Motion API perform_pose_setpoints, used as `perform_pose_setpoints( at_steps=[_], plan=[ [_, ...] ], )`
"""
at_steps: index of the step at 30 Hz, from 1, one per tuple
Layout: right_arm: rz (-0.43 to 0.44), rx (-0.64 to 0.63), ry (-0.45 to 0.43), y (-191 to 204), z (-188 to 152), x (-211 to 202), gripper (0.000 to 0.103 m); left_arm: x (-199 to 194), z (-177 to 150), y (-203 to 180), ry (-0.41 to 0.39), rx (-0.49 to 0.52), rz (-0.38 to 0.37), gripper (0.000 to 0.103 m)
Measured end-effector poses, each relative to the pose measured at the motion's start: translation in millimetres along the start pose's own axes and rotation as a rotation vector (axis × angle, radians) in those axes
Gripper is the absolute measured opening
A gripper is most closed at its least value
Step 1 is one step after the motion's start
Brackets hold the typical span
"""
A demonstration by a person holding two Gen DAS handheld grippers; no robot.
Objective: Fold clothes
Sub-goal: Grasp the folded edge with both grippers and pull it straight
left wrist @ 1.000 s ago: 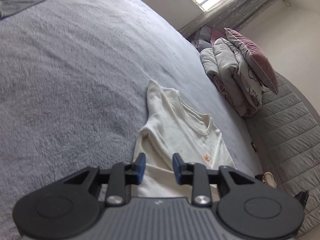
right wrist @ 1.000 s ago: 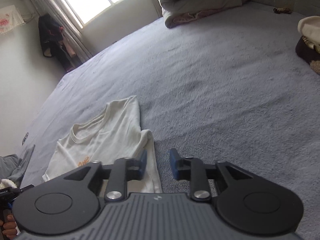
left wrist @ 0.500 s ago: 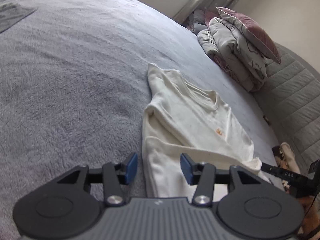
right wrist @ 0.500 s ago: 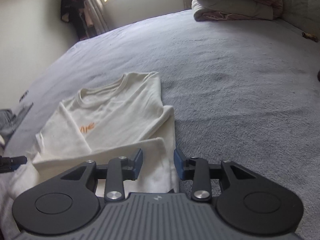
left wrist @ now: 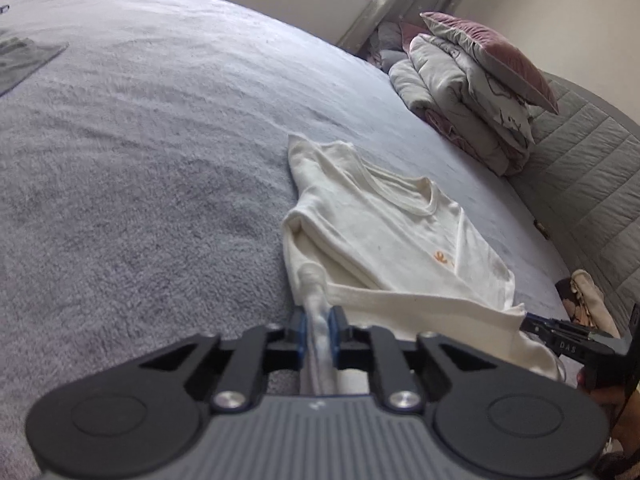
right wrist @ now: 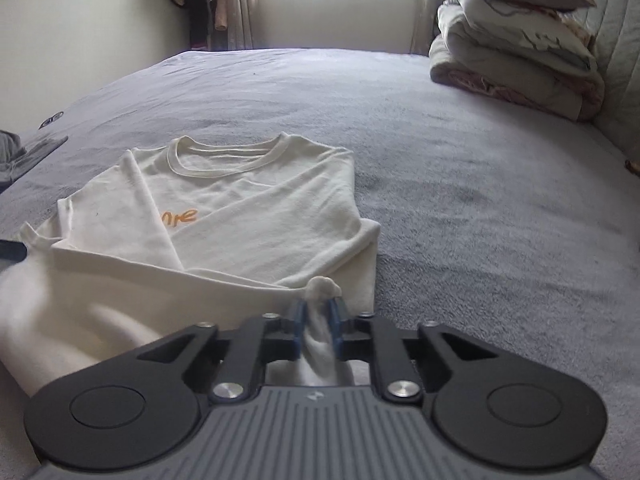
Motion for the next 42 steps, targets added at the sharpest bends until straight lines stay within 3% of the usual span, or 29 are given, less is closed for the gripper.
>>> perform_pose_setpoints(
  at_steps=[7,12,19,26,34,35,42],
  plan=[
    [-0.108,-0.026,-0.106,1.4,7.9,-17.4,0.007,-8.1,0.2,-9.0,-0.061,0.044,0.029,0.007],
    [-0.160,0.009,-0.146,-8.0,11.6,-24.7,0.007,-5.3,-1.8,-8.9,-0.046,0.053,0.041,0.007],
    [-0.158,0.009,-0.066,-7.6,4.7,-11.8,0.007,-7.1,-3.3,-9.6,-0.058,0.064,0.062,0.014],
    [-0.118,0.092,-0.007,-12.5,-1.0,-2.6,0.009,-5.6,-3.5,-9.9,-0.063,0.075,0.077,0.014],
    [-0.108,0.095,0.004,-10.6,-3.9,0.7,0.013,-6.2,-2.5,-13.2,-0.074,0.096,0.091,0.013],
    [-0.108,0.093,0.003,-10.5,-4.0,0.5,0.013,-6.6,-2.6,-14.1,-0.081,0.102,0.096,0.010],
    [-0.179,0.061,-0.075,-9.4,2.0,-9.5,0.007,-18.9,1.6,-25.4,-0.191,0.169,0.134,0.007]
  ],
)
Point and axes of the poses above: each gripper's, at about its wrist camera, not at the fingertips, and x roughly the way its jaws point, y to its left, z to its top, the point moved 4 cm from there along x, roughly the way its jaws point, and after that the axes turned 1 degree about -x, right-handed, at the moved point
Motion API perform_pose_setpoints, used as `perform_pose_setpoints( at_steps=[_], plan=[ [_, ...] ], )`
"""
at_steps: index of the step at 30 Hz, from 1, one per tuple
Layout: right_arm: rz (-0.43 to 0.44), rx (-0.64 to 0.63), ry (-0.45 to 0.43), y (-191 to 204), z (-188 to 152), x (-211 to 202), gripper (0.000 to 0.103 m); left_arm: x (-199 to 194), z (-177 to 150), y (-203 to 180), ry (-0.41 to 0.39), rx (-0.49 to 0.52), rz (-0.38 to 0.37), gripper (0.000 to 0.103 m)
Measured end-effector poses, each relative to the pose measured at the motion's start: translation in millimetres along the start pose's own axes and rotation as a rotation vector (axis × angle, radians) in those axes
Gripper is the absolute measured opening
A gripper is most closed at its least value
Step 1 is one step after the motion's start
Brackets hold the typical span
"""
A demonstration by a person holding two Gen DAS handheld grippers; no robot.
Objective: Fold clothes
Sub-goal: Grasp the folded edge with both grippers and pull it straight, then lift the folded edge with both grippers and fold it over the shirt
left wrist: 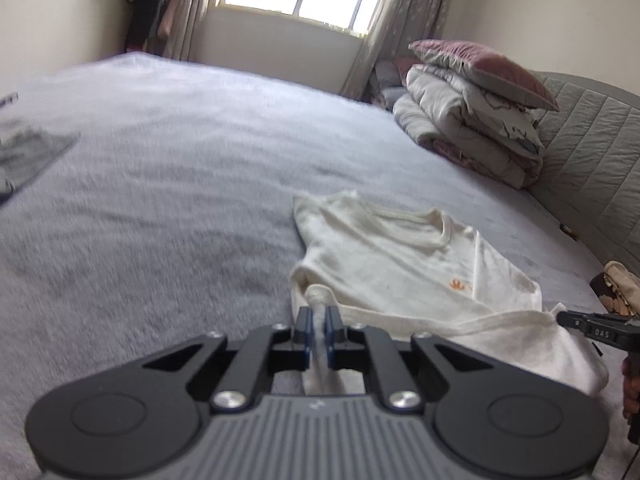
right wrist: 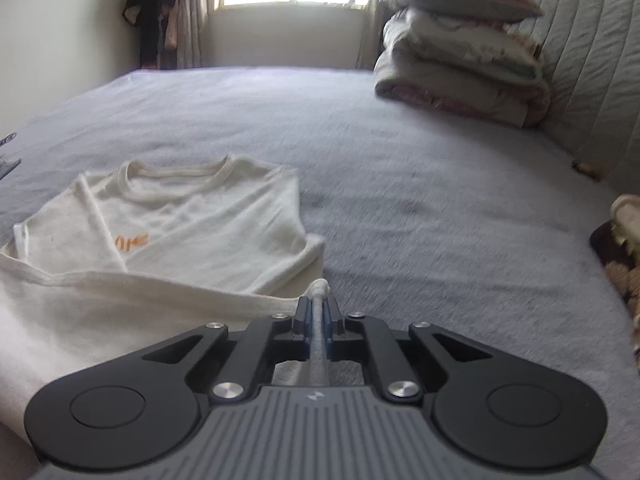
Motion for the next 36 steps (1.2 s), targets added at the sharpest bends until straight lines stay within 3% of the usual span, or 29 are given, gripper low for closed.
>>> perform_pose_setpoints(
  at_steps=[6,14,25,36],
  plan=[
    [-0.061,-0.017,-0.083,-2.1,15.7,2.3,0.007,11.7,16.9,-4.2,-0.052,0.054,0.056,0.007],
    [-0.143,-0.031,-0.133,0.1,39.5,42.4,0.007,60.1,46.0,-9.5,-0.096,0.108,0.129,0.007],
    [-0.188,-0.108,-0.135,7.9,89.6,107.3,0.006,124.9,83.3,2.2,-0.088,0.103,0.169,0.007],
    [-0.193,-0.121,-0.078,7.7,113.8,168.7,0.006,179.1,99.3,7.4,-0.040,0.108,0.190,0.007]
  ],
)
Point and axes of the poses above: each gripper's, at about its wrist camera, not at the fingertips, and x roughly the way its jaws point, y to its left, z to its top, the point moved 4 cm from there along x, roughly the way its jaws point, and after that the axes turned 1 degree about -x, right-handed, at the moved point
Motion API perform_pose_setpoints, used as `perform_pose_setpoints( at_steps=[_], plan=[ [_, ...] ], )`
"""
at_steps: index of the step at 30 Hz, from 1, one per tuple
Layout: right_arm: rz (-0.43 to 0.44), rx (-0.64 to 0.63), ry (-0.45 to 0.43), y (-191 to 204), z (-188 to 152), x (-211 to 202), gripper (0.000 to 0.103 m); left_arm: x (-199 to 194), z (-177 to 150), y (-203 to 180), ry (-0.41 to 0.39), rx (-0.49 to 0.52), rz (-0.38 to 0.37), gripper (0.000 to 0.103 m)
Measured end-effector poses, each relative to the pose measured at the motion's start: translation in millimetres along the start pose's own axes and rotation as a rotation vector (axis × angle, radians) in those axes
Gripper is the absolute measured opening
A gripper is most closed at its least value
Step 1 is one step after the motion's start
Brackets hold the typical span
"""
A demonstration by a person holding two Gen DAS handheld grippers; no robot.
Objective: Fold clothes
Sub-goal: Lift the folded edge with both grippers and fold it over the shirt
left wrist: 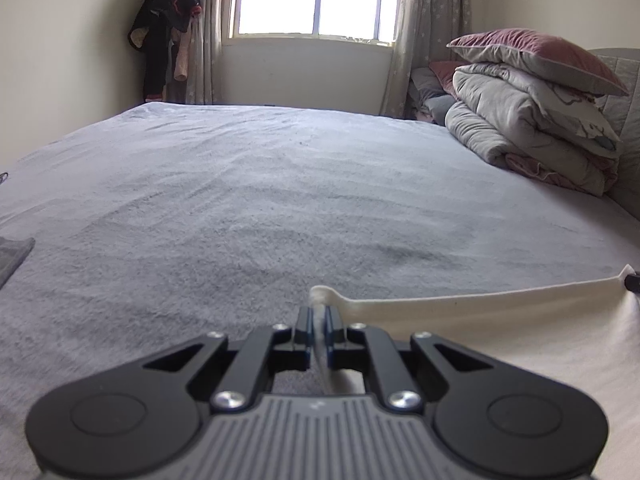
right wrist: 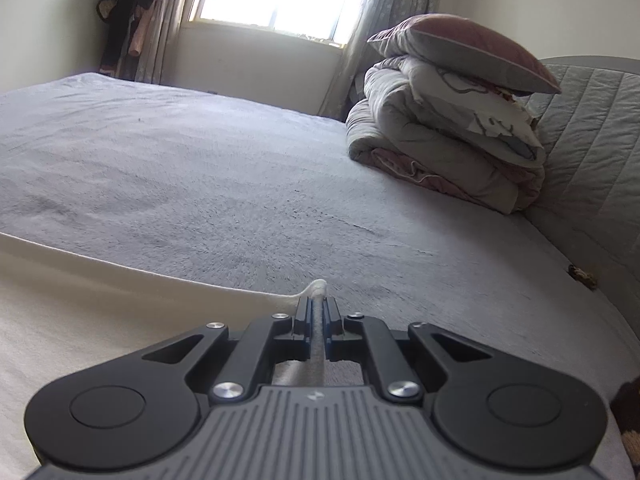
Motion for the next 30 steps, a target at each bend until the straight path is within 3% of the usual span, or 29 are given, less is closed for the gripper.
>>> perform_pose_setpoints(
  at_steps=[9,12,14,17,18,25,30],
  plan=[
    [0.058,0.032,0.107,2.8,-6.5,24.3,0.010,17.3,-6.8,-2.2,0.056,0.012,-0.003,0.009],
    [0.056,0.093,0.129,-8.0,-4.0,16.0,0.030,11.4,-2.5,0.6,0.092,0.001,-0.019,0.024],
    [0.058,0.145,0.141,-19.1,-4.0,5.8,0.035,1.9,0.9,4.8,0.119,-0.024,-0.024,0.040],
    [0.080,0.218,0.176,-36.9,-8.7,-14.1,0.037,-15.9,1.3,13.0,0.177,-0.087,-0.076,0.060],
    [0.085,0.235,0.188,-42.3,-11.8,-22.6,0.038,-22.3,-0.9,15.5,0.202,-0.109,-0.090,0.062],
    [0.173,0.360,0.266,-69.2,-41.1,-94.1,0.042,-77.1,-28.9,38.1,0.348,-0.307,-0.157,0.068],
    [0.299,0.581,0.336,-81.8,-72.6,-138.1,0.045,-111.6,-57.7,51.7,0.449,-0.514,-0.238,0.068]
  ],
)
Point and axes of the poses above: each gripper's, at about its wrist camera, not at the fingertips, and x roughly the way its jaws point, y to its left, z to its top, the point moved 4 cm from there along x, roughly the way its jaws point, and after that the axes turned 1 degree about -x, right-handed, at the moved point
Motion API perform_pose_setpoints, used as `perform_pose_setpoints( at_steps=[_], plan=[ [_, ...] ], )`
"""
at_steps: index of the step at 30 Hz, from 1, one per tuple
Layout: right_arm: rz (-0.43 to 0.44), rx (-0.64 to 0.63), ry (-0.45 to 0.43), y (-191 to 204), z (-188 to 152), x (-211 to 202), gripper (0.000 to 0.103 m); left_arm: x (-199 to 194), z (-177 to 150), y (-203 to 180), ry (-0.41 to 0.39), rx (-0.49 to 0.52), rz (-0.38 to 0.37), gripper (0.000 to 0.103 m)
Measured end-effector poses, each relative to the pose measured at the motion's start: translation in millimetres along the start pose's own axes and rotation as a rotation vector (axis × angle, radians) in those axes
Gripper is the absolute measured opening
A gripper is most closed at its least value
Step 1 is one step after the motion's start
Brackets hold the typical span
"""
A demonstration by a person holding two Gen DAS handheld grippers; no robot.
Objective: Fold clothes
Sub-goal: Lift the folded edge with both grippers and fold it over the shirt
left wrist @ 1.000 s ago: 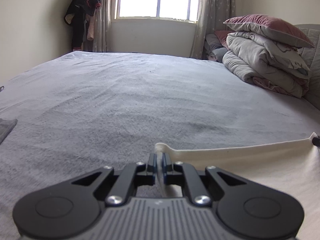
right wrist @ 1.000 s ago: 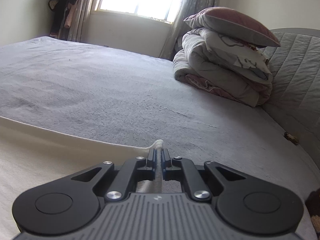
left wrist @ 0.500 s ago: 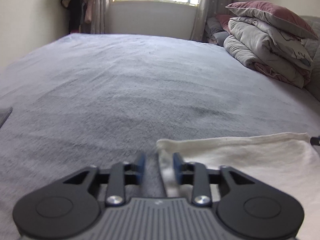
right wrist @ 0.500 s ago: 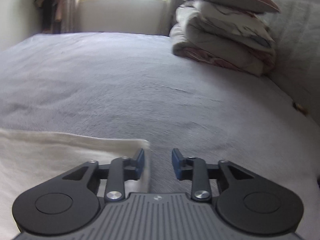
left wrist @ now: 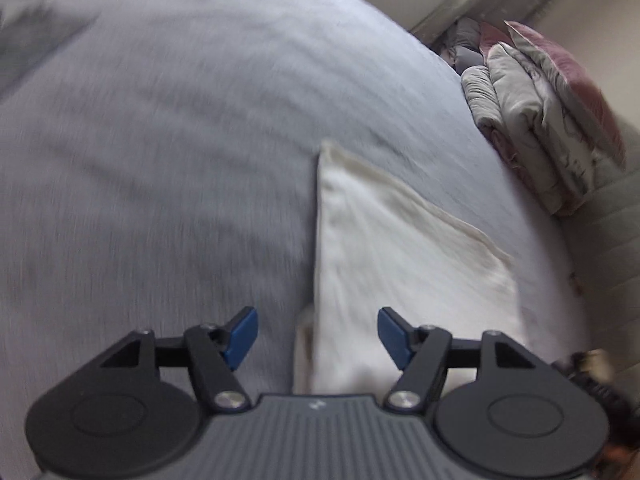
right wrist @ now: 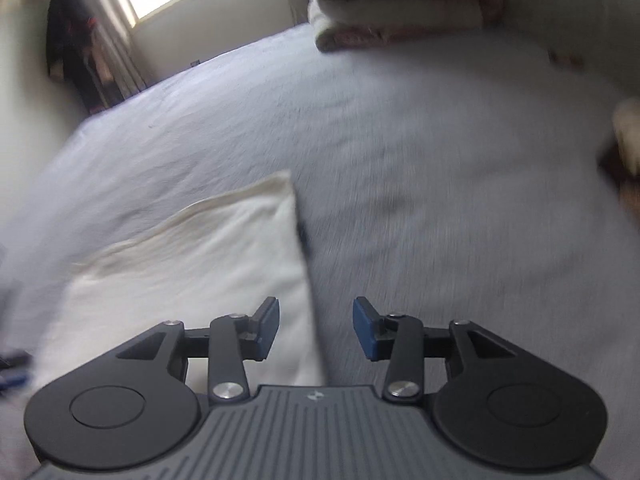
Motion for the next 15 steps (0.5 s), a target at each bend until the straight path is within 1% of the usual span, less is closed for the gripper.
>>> perform_pose_setpoints(
  at_steps=[3,6,8,10,12,13,14,15],
  plan=[
    [0.084,0.128,0.040,-10.0,-22.8,-8.1,0.046,-4.1,-19.3,9.2,0.029,-0.088,-0.053,0.068],
    [0.156,0.253,0.071,-16.6,-41.3,-5.3,0.046,2.6,-32.0,16.7,0.043,-0.159,-0.080,0.068],
    [0.193,0.335,0.083,-18.8,-45.6,3.2,0.046,7.9,-36.2,20.3,0.016,-0.215,-0.110,0.068],
    [0.211,0.422,0.086,-21.0,-45.5,14.0,0.046,12.1,-38.4,23.0,-0.017,-0.273,-0.150,0.068],
    [0.228,0.493,0.062,-22.8,-44.2,23.3,0.046,16.8,-37.7,22.6,-0.038,-0.312,-0.187,0.068],
    [0.236,0.523,0.046,-23.2,-43.2,27.1,0.046,19.3,-37.7,21.1,-0.050,-0.319,-0.194,0.067],
    [0.238,0.542,0.028,-22.2,-41.8,30.0,0.045,21.9,-37.6,18.3,-0.062,-0.315,-0.197,0.061],
    [0.238,0.557,0.012,-20.4,-40.2,32.5,0.045,24.8,-37.3,14.6,-0.070,-0.303,-0.195,0.058]
  ],
)
Point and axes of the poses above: each gripper's, at about its wrist camera, not at the fingertips, and x roughly the way its jaws point, y to its left, z to its top, the point moved 4 cm from there along x, roughly the way its jaws point, and after that the axes turned 1 degree about -x, right-handed, at the moved point
